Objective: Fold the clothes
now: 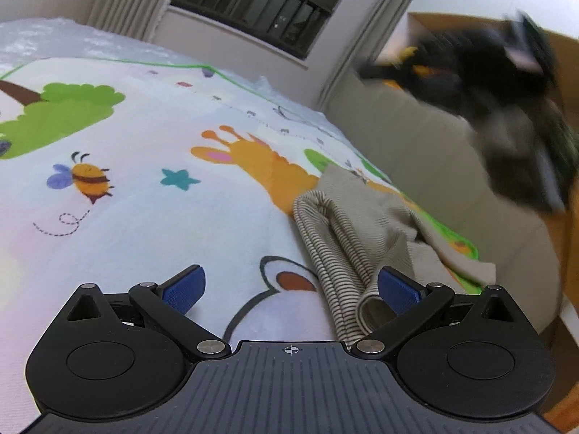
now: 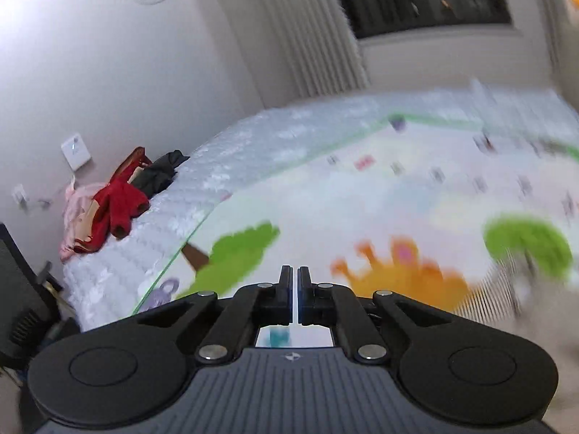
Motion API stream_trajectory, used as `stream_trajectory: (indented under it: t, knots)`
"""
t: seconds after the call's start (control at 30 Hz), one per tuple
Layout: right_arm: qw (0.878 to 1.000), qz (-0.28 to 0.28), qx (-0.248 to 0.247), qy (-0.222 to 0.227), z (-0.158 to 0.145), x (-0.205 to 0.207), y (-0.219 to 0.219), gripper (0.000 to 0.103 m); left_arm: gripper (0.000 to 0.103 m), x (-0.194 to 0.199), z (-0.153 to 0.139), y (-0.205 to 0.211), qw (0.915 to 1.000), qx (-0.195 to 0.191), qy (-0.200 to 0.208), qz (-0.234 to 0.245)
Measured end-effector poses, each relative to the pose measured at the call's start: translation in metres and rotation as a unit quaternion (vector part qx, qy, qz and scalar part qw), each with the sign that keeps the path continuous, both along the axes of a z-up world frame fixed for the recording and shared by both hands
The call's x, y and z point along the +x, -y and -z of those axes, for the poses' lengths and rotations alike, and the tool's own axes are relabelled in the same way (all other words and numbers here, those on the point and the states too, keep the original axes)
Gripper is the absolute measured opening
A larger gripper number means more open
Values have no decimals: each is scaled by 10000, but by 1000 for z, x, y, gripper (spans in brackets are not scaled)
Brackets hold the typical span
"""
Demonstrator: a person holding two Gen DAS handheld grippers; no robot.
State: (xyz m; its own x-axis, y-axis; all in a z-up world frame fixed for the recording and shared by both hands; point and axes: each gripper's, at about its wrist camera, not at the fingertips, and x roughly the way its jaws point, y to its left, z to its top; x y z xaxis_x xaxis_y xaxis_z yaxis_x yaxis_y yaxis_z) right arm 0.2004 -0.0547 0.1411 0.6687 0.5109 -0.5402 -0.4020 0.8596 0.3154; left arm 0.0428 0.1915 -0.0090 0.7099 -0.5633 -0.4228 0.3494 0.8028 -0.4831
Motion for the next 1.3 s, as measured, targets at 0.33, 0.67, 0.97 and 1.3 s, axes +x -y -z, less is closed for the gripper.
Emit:
stream_trajectory:
  t: [0.33, 0.67, 0.97, 1.3]
  knots:
    - [9927, 35, -1184, 225, 26, -28, 6, 43, 103, 10, -4, 68, 9924, -26, 86, 1231]
    - [9793, 1518, -202, -1322, 115, -82, 104, 87, 103, 23, 12, 73, 9943, 393, -274, 957]
    - [9836, 360, -535, -1685, 124, -66, 54, 12, 103, 31, 15, 24, 9993, -97, -178, 302]
    - [9992, -267, -279, -99, 22, 39, -43, 10, 103, 37, 35, 4, 9998, -171, 0, 88]
